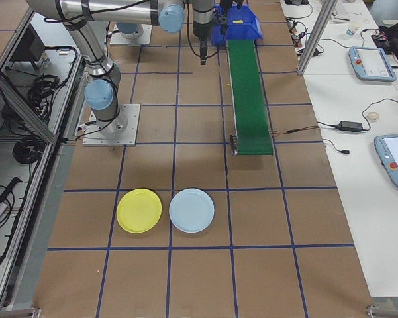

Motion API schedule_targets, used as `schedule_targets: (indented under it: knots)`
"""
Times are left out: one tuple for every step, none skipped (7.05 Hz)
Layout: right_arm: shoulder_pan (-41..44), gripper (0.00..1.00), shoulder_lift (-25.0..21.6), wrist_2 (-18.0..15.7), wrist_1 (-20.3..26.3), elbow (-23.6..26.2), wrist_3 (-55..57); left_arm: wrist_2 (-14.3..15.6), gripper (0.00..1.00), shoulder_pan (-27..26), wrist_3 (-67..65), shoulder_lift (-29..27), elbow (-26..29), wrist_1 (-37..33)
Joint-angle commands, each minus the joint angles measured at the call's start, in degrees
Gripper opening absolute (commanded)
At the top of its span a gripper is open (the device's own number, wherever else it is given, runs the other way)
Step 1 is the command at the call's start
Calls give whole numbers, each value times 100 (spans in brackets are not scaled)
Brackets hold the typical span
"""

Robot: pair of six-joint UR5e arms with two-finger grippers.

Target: Move block left to right into plate

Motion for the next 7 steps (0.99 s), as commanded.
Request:
schedule_targets:
  knots:
    - [0,100,0,6,-2,0,0,-45,31,0,23,5,46,136]
    - [0,100,0,6,-2,0,0,24,31,-9,-30,119,187,6]
    - [0,100,0,6,-2,0,0,16,31,-9,-196,303,466,-457]
    - [0,100,0,6,-2,0,0,-10,31,-35,-397,409,1000,-1088]
    - [0,100,0,6,-2,0,0,-19,31,-96,-547,480,1423,-1303]
    - [0,100,0,6,-2,0,0,-71,33,-297,-923,524,1714,-1366]
    - [0,100,0,6,-2,0,0,-80,33,-777,-1231,472,1935,-1349]
